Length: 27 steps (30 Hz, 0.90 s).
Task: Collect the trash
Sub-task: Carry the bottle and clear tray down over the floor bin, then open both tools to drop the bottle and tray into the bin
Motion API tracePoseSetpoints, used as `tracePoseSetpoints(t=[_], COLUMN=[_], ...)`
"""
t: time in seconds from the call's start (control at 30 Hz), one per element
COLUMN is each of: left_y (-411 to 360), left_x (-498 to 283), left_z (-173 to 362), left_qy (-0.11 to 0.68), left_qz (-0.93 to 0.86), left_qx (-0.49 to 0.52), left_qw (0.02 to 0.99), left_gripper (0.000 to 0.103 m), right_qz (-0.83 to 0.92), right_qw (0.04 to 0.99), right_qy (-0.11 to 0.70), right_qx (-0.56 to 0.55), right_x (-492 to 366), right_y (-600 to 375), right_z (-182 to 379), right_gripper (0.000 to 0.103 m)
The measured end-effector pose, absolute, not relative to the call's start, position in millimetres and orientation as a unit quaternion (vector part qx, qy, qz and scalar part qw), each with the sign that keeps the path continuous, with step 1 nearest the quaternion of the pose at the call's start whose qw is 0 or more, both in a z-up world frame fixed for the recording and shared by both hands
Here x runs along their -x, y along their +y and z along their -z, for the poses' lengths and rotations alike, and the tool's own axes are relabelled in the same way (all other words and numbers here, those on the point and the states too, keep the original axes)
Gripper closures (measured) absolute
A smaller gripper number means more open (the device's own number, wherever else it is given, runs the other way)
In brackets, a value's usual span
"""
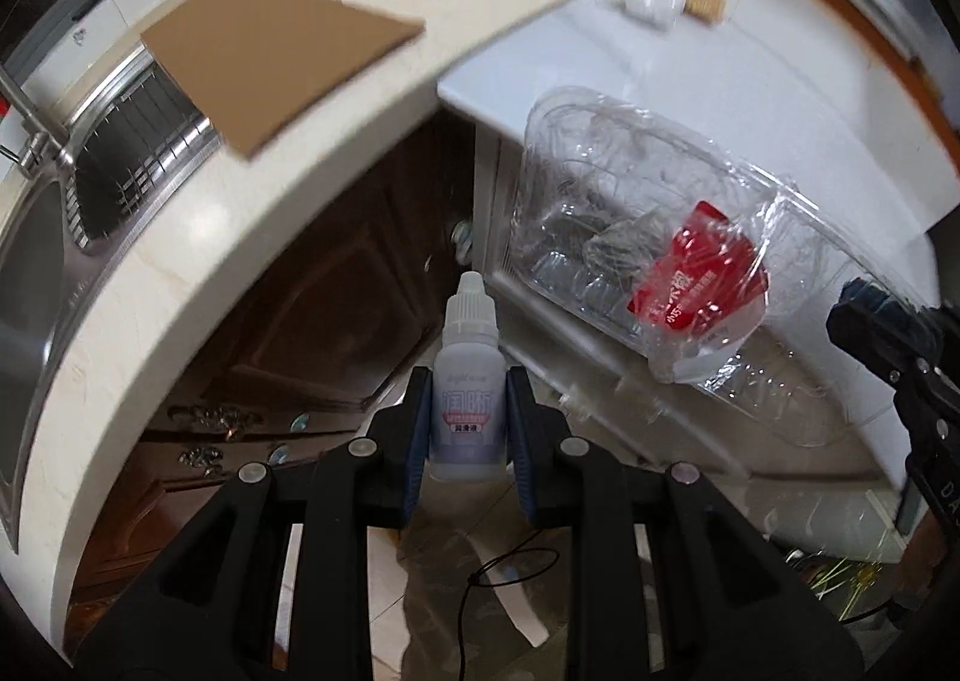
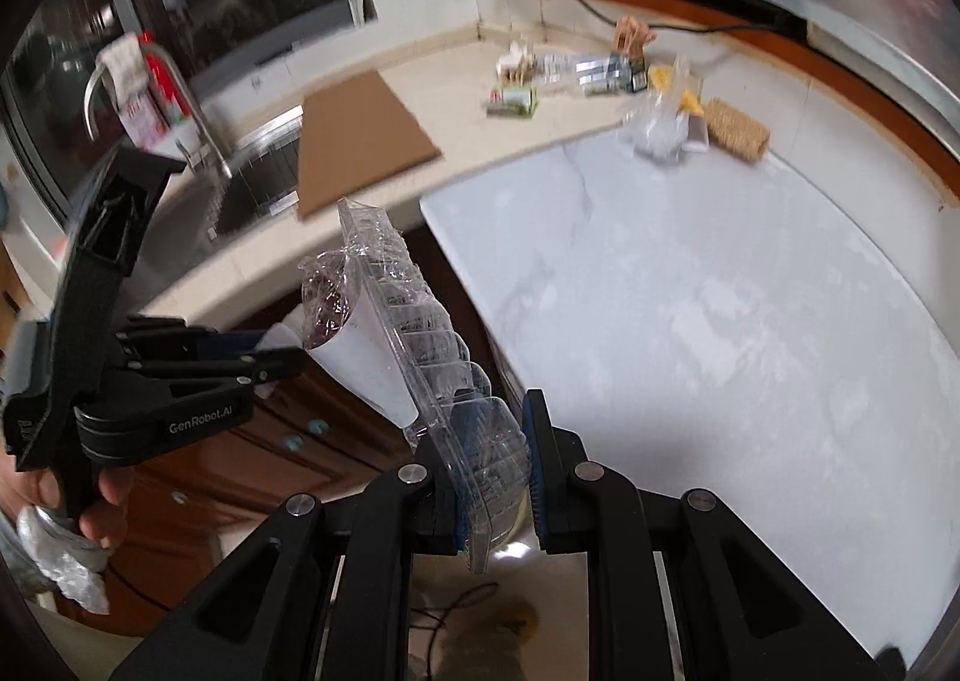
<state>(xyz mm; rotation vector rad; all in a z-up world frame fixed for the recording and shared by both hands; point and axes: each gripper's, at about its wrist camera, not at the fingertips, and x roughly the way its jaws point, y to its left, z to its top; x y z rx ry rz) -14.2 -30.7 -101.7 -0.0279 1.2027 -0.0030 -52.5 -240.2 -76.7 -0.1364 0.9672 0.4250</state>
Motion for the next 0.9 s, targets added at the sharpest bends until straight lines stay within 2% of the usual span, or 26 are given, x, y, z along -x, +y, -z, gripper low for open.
tracePoseSetpoints(t=[0.23,0.37,0.57,0.77,0.9], left_y=[-20.0,-12.3,-1.4,5.5,5.7], left_x=[22.6,20.9,14.8,4.2,-4.2], left_z=[182.3,245.4,371.7,501.4,563.2], left_qy=[0.606,0.625,0.666,0.691,0.697], left_qz=[0.020,0.022,0.029,0.034,0.037], left_qx=[0.018,0.013,0.014,0.009,0.004], left_qw=[0.795,0.780,0.746,0.722,0.716], left_gripper=[0.082,0.082,0.082,0.082,0.082], right_qz=[-0.167,-0.136,-0.081,-0.027,-0.003], right_qw=[0.834,0.802,0.767,0.753,0.740], right_qy=[0.517,0.574,0.631,0.653,0.668], right_qx=[0.102,0.096,0.083,0.077,0.073], right_x=[68.9,66.0,53.7,29.8,17.4], right_y=[-208.9,-195.1,-178.7,-163.5,-155.5], right_z=[164.4,244.8,380.8,507.2,580.8], right_gripper=[0.088,0.088,0.088,0.088,0.088])
